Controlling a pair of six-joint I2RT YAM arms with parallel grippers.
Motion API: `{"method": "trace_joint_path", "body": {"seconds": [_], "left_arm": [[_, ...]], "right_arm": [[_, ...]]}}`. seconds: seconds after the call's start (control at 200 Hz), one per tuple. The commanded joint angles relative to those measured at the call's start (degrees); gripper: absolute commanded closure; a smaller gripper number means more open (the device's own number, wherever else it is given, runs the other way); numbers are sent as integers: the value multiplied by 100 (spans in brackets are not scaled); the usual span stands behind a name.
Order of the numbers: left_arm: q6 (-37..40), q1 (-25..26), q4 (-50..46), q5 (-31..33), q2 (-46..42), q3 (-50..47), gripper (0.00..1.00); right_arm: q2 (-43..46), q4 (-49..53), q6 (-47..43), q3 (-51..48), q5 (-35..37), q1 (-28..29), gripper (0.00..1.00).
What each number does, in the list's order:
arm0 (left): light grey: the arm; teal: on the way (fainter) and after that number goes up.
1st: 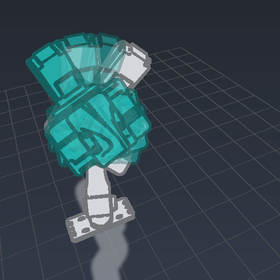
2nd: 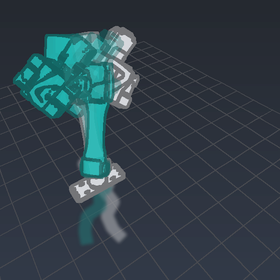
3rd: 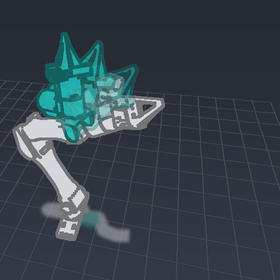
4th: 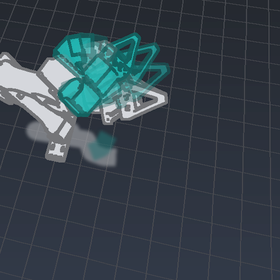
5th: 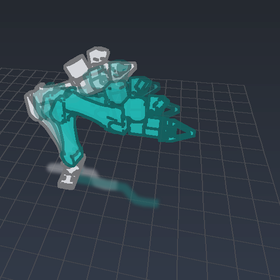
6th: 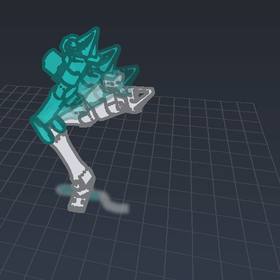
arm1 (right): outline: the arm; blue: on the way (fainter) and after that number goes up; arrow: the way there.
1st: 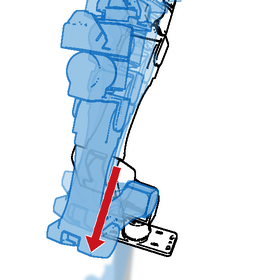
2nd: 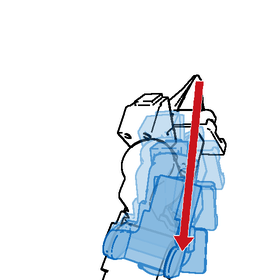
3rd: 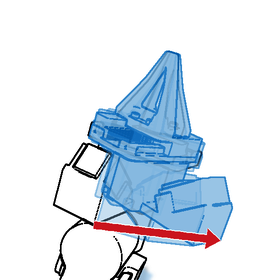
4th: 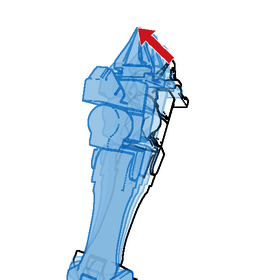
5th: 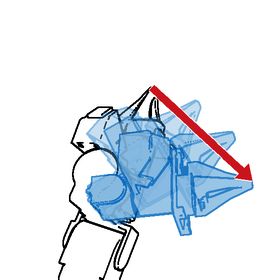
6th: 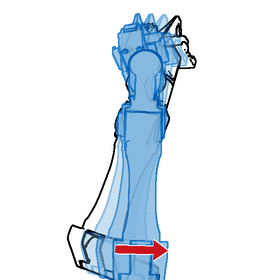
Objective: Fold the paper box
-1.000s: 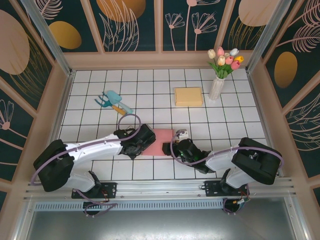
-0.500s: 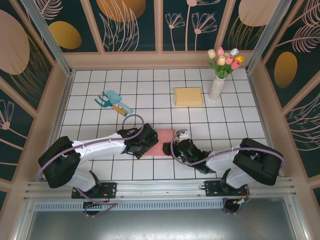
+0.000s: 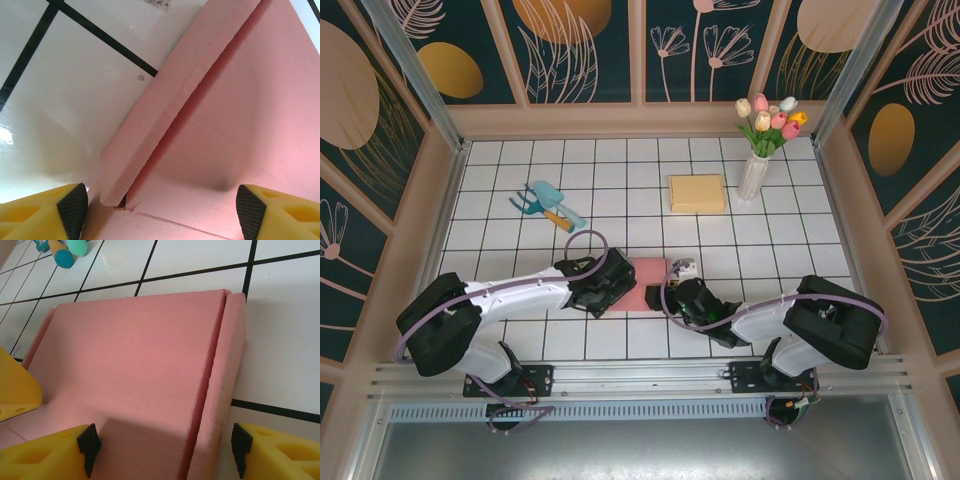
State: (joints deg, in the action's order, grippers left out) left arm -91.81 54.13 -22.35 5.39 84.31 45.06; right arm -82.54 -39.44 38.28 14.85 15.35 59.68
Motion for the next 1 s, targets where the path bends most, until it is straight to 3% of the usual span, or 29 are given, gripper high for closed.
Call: {"method": "trace_joint_path", "body": {"seconds": [0.0, 0.425, 0.806, 0.991], "left_arm": [[-56, 36, 93, 155, -73, -102, 20], [-149, 36, 138, 239, -136, -173, 25], [-174, 36, 299, 191, 118, -111, 26], [-249, 36, 157, 406, 64, -32, 16]], "right_arm": [[23, 332, -37, -123, -26, 61, 26], [655, 705, -56, -214, 73, 117, 27], [606, 683, -91, -209, 81, 121, 28], [626, 691, -111, -246, 82, 118, 27]]}}
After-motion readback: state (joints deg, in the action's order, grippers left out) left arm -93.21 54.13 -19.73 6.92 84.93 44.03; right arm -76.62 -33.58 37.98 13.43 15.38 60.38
